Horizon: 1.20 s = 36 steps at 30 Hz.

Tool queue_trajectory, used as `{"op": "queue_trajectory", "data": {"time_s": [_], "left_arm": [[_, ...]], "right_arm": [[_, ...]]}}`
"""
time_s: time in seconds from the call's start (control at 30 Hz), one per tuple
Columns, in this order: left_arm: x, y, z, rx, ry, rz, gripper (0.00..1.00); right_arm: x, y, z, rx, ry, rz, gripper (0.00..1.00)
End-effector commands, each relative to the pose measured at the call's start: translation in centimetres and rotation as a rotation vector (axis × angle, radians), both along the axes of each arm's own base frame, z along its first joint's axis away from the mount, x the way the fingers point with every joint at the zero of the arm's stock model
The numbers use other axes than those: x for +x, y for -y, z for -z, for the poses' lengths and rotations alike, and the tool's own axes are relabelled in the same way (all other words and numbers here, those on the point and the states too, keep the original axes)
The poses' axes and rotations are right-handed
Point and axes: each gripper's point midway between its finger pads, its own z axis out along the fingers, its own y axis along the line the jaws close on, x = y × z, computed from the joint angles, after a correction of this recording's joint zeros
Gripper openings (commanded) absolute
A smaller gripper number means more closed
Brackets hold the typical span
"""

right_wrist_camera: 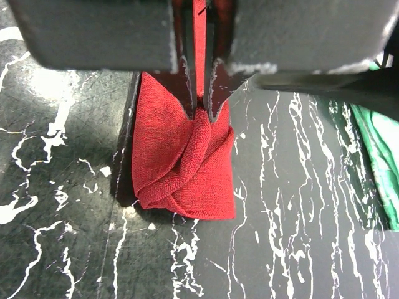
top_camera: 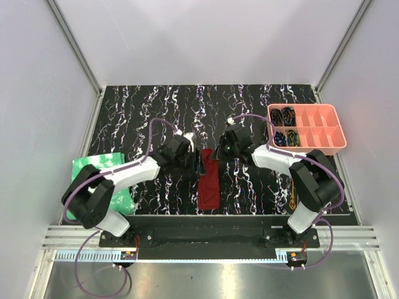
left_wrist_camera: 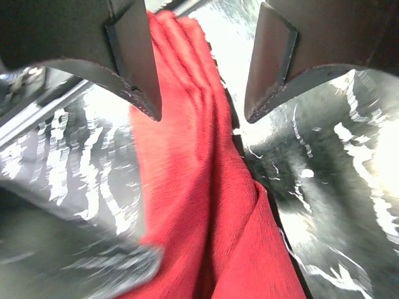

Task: Fold the napkin into a case and place the utensils inside
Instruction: Fold the 2/3-rectangle-folded napkin at the center of the board, then stuff the top corner of the smaller-rectangle-folded napkin into the folded napkin.

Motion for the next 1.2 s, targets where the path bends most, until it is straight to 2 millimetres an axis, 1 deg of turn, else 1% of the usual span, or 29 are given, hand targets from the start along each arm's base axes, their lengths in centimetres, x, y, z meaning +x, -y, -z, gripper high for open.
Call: {"op": "queue_trajectory", "data": {"time_s": [0.0, 0.03, 0.07, 0.1, 0.13, 0.17, 0.2, 0.23, 0.3, 0.43, 0.47, 0.5, 0.53, 0.67, 0.9, 0.97, 1.03, 1.1, 1.17], "left_arm": [[4.7, -1.2, -6.1, 0.013, 0.178, -0.163, 0.55], [5.6, -0.8, -7.0, 0.008, 0.203, -0.158, 0.51], [6.2, -0.6, -6.2, 0.029, 0.189, -0.145, 0.39], [6.7, -0.4, -5.8, 0.05, 0.185, -0.136, 0.33], [7.5, 0.1, -6.4, 0.059, 0.204, -0.111, 0.29], [7.9, 0.4, -4.7, 0.092, 0.176, -0.095, 0.24], [8.2, 0.6, -4.4, 0.108, 0.178, -0.079, 0.24], [8.8, 1.1, -4.6, 0.106, 0.185, -0.07, 0.24], [9.1, 1.1, -3.1, 0.141, 0.168, -0.059, 0.24], [9.6, 1.1, -2.2, 0.182, 0.185, -0.028, 0.27], [9.5, 1.1, -2.2, 0.185, 0.189, -0.019, 0.28], [9.8, 0.9, -2.0, 0.211, 0.204, -0.03, 0.3], [9.7, 0.9, -2.0, 0.218, 0.21, -0.023, 0.35], [9.9, 1.0, -1.5, 0.238, 0.218, -0.03, 0.4], [9.8, 2.0, -0.6, 0.257, 0.214, -0.004, 0.4], [9.8, 2.1, -0.1, 0.263, 0.206, -0.001, 0.4], [10.1, 2.2, -0.1, 0.268, 0.21, -0.001, 0.4], [10.3, 2.2, -0.1, 0.275, 0.214, 0.0, 0.38], [10.6, 2.0, -0.3, 0.286, 0.224, -0.014, 0.34]], "right_arm": [[0.9, -0.9, -2.0, 0.056, 0.031, -0.018, 0.0], [0.8, -0.9, -1.9, 0.058, 0.023, -0.015, 0.0], [0.8, -1.0, -1.9, 0.066, 0.019, -0.014, 0.0], [0.9, -1.0, -2.0, 0.075, 0.012, -0.003, 0.0], [0.9, -1.0, -2.0, 0.079, 0.003, 0.006, 0.0], [0.9, -1.0, -2.0, 0.093, -0.014, 0.026, 0.0], [0.8, -0.9, -1.9, 0.102, -0.029, 0.036, 0.0], [0.7, -1.0, -1.8, 0.114, -0.045, 0.041, 0.0], [0.7, -0.9, -1.8, 0.131, -0.069, 0.066, 0.0], [0.3, -0.7, -1.0, 0.154, -0.128, 0.115, 0.0], [0.7, -1.0, -1.4, 0.182, -0.12, 0.126, 0.0], [0.7, -1.1, -1.3, 0.188, -0.124, 0.129, 0.0], [0.6, -1.2, -1.2, 0.196, -0.131, 0.128, 0.0], [0.4, -1.7, -0.8, 0.224, -0.16, 0.124, 0.0], [0.2, -1.7, -0.2, 0.237, -0.189, 0.143, 0.0], [0.1, -1.7, -0.1, 0.24, -0.197, 0.148, 0.0], [0.2, -1.7, 0.0, 0.243, -0.199, 0.15, 0.0], [0.0, -1.8, 0.2, 0.243, -0.209, 0.15, 0.0], [0.1, -1.9, 0.4, 0.248, -0.214, 0.153, 0.0]]}}
